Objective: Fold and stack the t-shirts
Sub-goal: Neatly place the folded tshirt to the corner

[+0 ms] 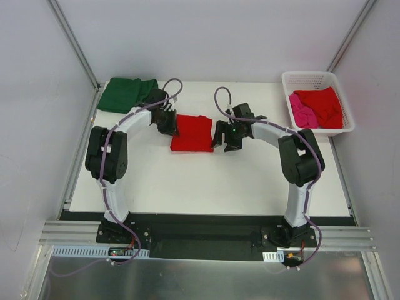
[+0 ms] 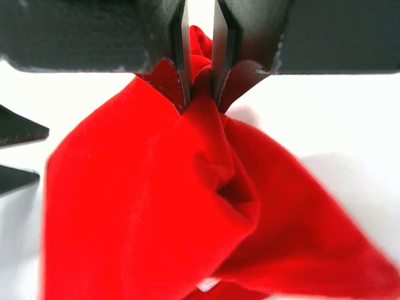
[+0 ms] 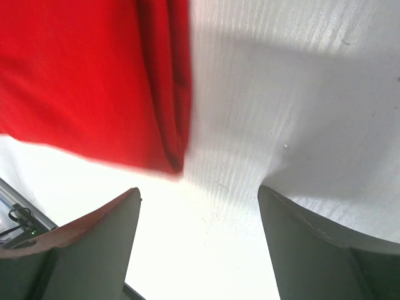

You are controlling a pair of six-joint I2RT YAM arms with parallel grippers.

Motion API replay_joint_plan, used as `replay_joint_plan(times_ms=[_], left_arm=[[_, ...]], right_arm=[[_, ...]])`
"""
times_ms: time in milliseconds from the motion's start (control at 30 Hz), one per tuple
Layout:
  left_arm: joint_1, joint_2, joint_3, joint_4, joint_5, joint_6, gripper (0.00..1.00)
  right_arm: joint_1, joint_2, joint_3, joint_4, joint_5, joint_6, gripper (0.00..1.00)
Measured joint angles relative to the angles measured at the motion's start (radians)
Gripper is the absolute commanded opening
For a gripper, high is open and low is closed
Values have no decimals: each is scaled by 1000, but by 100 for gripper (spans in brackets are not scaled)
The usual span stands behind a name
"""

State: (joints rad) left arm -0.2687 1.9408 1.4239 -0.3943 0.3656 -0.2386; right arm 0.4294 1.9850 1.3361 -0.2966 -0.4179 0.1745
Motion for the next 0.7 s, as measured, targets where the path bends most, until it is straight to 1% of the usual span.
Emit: replay_joint_plan(times_ms=[167, 300, 500, 700], left_arm=[[1, 18, 175, -88, -108, 79, 0], [2, 59, 284, -119, -189, 138, 0], [2, 146, 378, -180, -283, 209, 0], [14, 196, 395, -216, -352, 263, 0]], right_arm=[[0, -4, -13, 18, -17, 1, 79], [0, -9, -25, 33, -26, 2, 79], [0, -15, -42, 52, -42, 5, 79], [0, -15, -45, 58, -48, 5, 79]])
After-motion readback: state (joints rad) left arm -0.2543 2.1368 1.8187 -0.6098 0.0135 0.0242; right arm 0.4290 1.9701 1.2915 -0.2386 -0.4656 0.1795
